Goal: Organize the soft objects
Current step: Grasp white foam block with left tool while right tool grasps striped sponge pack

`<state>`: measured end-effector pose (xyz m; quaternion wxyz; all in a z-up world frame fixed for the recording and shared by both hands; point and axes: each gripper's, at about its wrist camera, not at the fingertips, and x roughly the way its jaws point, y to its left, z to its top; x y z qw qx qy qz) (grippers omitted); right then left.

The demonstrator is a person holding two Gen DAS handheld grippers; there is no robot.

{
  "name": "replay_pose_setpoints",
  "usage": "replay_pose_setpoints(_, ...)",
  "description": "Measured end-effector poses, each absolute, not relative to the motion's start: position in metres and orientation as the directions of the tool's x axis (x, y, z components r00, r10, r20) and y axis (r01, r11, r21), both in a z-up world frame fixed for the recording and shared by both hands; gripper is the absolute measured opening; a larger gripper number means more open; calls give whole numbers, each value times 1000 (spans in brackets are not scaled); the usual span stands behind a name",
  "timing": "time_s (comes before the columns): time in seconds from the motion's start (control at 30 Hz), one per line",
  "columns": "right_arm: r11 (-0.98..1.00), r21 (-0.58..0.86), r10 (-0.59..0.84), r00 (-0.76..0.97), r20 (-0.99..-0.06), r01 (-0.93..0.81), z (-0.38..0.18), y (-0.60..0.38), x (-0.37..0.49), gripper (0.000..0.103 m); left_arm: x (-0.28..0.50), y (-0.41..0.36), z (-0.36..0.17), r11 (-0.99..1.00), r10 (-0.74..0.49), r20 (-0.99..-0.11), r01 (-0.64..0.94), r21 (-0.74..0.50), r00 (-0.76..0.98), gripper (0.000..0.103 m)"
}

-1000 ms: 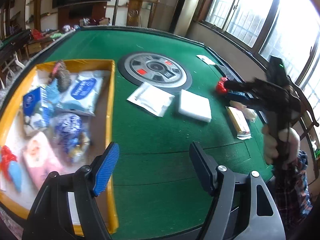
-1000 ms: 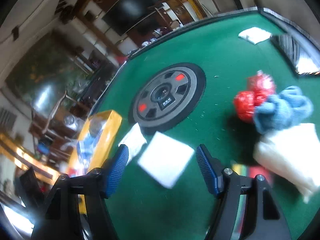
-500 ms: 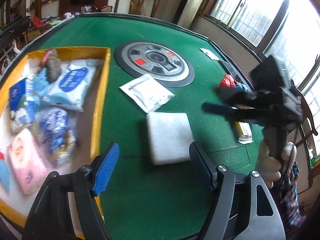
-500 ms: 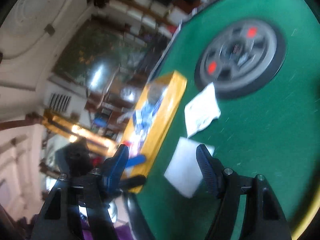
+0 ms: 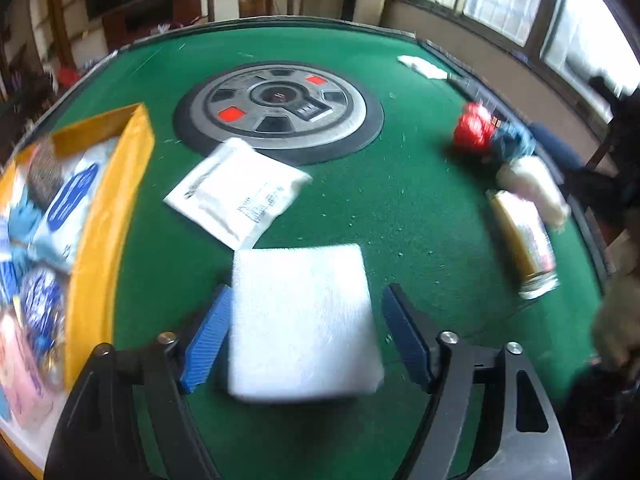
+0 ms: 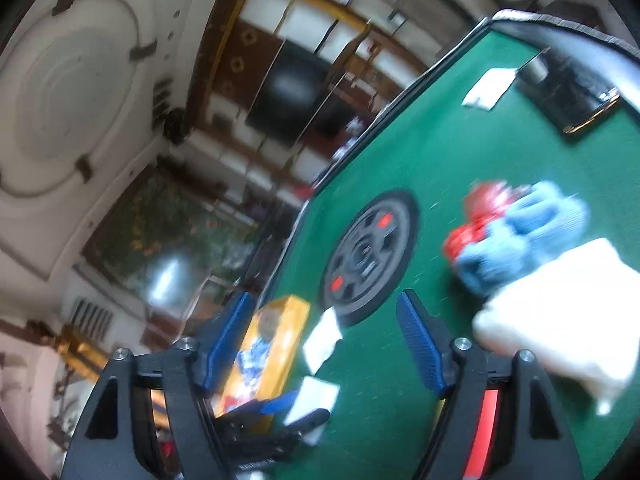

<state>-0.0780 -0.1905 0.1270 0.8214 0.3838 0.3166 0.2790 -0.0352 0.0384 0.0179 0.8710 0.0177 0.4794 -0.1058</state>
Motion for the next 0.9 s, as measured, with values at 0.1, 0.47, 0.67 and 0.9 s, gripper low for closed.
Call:
replay_pose_setpoints(0.1, 620, 766, 638, 680, -362, -173, 129, -199, -83, 70, -33, 27, 15, 969, -157, -832, 244, -27, 532, 74)
replay_pose_setpoints(0.47, 871, 491, 402, 614, -679, -26, 124, -173, -111, 70, -49, 59, 39, 930, -354, -786, 278, -239, 507, 66)
replay_pose_setpoints(0.67, 981, 193, 179, 521, -835, -27, 103, -131, -94, 70, -70, 100, 57, 920, -391, -746, 240, -309, 539, 67)
replay_pose_setpoints(0.9, 979, 204, 185, 512, -839, -18, 102, -137, -100, 33, -85, 201, 79, 959, -247, -725, 55, -278, 643, 67)
